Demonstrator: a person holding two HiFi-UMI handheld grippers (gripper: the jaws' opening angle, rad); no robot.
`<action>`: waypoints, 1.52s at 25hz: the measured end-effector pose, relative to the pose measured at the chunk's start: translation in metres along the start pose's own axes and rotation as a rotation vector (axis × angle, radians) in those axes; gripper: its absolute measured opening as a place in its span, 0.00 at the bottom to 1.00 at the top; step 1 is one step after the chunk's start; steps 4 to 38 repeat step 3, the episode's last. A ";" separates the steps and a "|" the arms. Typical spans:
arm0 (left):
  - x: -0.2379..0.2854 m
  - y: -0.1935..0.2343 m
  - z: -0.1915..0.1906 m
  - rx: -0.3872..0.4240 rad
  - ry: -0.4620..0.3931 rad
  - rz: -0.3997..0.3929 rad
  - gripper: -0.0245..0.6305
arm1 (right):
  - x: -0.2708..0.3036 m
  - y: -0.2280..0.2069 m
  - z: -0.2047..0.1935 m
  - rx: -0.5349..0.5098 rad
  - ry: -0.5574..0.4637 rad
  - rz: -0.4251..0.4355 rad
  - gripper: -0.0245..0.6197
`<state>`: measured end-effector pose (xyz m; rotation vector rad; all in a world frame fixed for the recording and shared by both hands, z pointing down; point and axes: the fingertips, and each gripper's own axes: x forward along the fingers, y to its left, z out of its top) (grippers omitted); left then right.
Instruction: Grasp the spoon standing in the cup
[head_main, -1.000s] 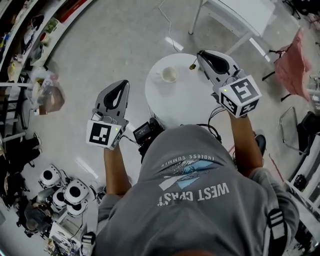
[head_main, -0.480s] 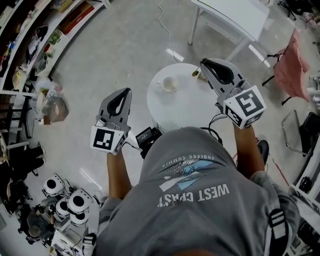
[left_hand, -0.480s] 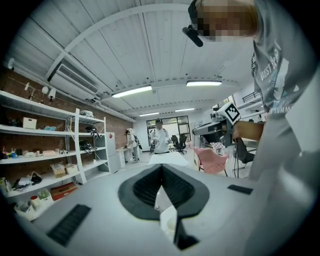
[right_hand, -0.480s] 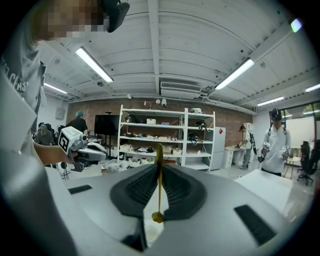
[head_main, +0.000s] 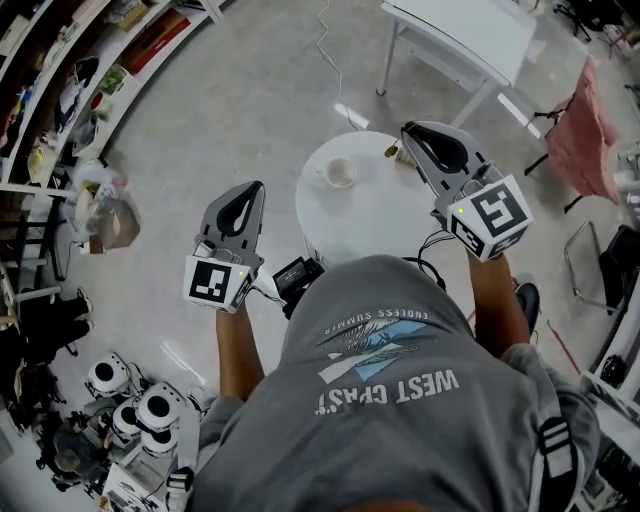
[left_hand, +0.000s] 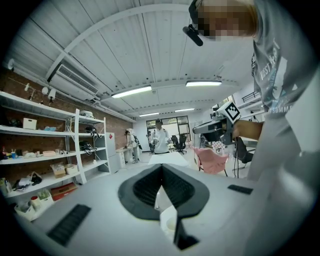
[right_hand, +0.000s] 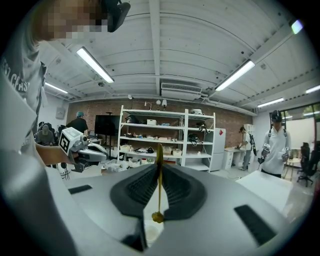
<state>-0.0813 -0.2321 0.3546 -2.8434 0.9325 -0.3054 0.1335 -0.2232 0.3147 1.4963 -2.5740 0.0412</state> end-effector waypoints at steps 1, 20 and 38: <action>-0.001 0.001 -0.001 -0.002 -0.001 0.000 0.04 | 0.001 0.001 0.000 -0.001 0.001 0.000 0.08; -0.004 0.002 -0.001 -0.007 -0.003 -0.002 0.04 | 0.002 0.004 0.002 -0.003 0.004 -0.002 0.08; -0.004 0.002 -0.001 -0.007 -0.003 -0.002 0.04 | 0.002 0.004 0.002 -0.003 0.004 -0.002 0.08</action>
